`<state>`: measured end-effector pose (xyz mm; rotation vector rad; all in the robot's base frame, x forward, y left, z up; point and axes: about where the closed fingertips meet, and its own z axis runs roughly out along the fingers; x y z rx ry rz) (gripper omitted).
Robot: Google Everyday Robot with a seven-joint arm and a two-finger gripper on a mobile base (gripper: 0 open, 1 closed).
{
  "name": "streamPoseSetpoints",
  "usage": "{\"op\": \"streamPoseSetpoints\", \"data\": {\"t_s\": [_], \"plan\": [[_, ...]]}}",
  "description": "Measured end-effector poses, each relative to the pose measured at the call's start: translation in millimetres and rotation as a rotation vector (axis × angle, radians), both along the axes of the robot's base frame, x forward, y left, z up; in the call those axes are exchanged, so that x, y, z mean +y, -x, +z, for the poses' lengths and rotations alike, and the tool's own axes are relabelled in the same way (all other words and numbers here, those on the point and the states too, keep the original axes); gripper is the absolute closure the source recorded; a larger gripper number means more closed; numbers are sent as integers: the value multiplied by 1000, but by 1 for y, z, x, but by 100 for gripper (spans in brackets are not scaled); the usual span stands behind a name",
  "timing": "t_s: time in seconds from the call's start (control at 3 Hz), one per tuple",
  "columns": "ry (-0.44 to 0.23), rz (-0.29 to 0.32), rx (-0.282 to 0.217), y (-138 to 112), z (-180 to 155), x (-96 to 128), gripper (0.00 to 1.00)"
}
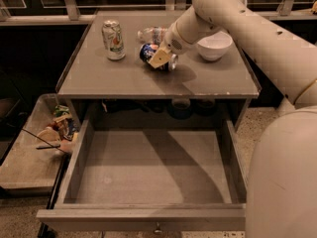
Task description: Place pepsi can into top drawer
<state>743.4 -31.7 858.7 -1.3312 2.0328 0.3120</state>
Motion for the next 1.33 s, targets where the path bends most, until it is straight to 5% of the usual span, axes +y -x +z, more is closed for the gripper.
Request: {"op": "streamPoseSetpoints", "data": {"t_s": [0.67, 1.33], "plan": [[-161, 53, -73, 44, 44, -23, 100], [-365, 75, -175, 130, 54, -60, 100]]}}
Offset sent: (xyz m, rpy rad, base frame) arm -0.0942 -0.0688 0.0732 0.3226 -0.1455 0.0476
